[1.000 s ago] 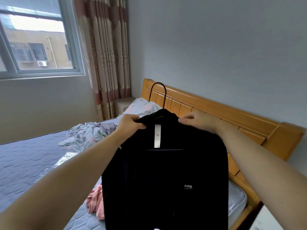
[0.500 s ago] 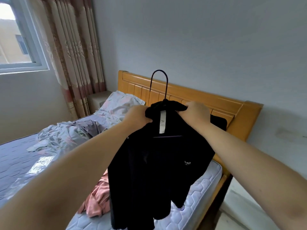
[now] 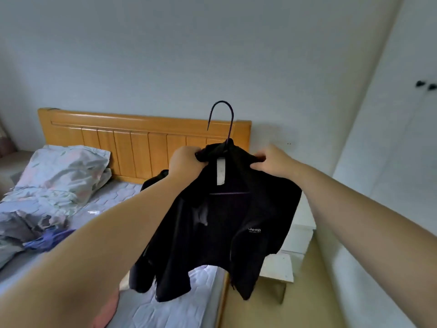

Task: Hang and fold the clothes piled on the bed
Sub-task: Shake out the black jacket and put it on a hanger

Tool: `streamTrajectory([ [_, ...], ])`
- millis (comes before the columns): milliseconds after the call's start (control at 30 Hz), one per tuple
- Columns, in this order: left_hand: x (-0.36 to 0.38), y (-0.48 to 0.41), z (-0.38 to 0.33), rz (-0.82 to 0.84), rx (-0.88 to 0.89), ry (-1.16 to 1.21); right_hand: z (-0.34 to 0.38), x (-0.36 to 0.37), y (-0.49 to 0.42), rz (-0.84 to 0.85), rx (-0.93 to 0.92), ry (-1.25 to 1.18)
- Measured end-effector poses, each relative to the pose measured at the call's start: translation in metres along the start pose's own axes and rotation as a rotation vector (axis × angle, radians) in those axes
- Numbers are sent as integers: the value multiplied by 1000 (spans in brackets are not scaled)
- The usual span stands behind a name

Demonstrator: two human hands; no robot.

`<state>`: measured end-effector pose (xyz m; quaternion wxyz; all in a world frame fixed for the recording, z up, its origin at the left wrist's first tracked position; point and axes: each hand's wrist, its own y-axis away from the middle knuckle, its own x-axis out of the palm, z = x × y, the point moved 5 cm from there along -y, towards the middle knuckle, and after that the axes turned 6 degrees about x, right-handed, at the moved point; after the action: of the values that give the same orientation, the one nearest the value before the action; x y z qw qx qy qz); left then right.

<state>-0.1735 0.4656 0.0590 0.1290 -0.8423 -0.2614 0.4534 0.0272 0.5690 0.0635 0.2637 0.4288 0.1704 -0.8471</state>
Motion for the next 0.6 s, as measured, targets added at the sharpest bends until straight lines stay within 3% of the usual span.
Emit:
streamTrajectory([
  [233,80,0,-110,380,199,184,-95,-70,86,-395,358,213],
  [400,130,6,-192,653,275,384,-153,-128,159,-530,581,293],
  [600,204,29,-281,754,570,202,-213,-170,253,-597,785,349],
])
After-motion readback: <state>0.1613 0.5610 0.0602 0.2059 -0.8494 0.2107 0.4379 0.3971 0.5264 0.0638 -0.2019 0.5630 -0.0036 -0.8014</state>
